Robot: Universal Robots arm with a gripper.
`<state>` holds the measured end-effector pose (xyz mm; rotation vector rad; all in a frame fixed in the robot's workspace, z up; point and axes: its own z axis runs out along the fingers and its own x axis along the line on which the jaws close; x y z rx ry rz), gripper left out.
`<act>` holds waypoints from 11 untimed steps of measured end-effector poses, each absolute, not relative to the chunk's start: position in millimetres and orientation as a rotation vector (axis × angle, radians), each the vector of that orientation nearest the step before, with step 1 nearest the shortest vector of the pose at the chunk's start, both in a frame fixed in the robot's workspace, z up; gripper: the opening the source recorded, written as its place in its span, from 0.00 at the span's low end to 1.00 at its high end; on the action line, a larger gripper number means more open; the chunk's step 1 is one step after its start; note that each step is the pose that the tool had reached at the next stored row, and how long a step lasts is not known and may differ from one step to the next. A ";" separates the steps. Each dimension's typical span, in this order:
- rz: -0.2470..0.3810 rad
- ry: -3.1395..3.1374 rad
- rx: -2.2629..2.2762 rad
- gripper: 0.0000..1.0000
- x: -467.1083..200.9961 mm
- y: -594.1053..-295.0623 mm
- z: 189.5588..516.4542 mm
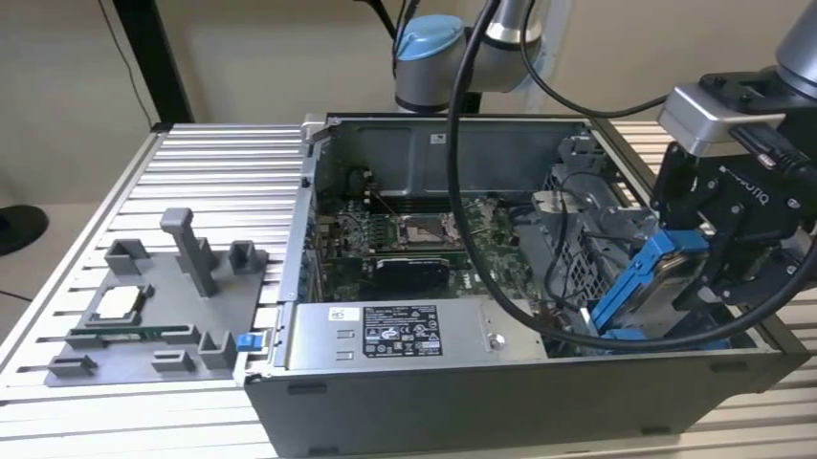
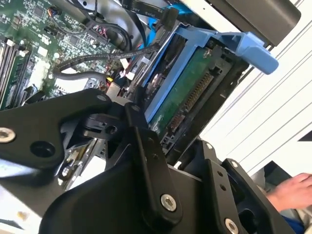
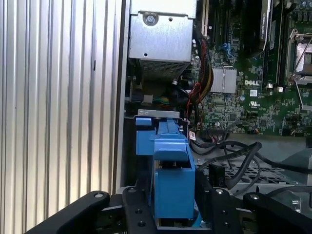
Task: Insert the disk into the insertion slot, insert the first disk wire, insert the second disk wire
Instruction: 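Insert the disk into the insertion slot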
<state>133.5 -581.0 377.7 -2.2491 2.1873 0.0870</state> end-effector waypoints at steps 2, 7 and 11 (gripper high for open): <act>0.087 2.187 -2.249 1.00 133.5 -580.0 377.7; 0.087 2.188 -2.248 0.00 133.4 -579.0 377.8; 0.088 2.188 -2.243 0.00 132.6 -578.1 380.1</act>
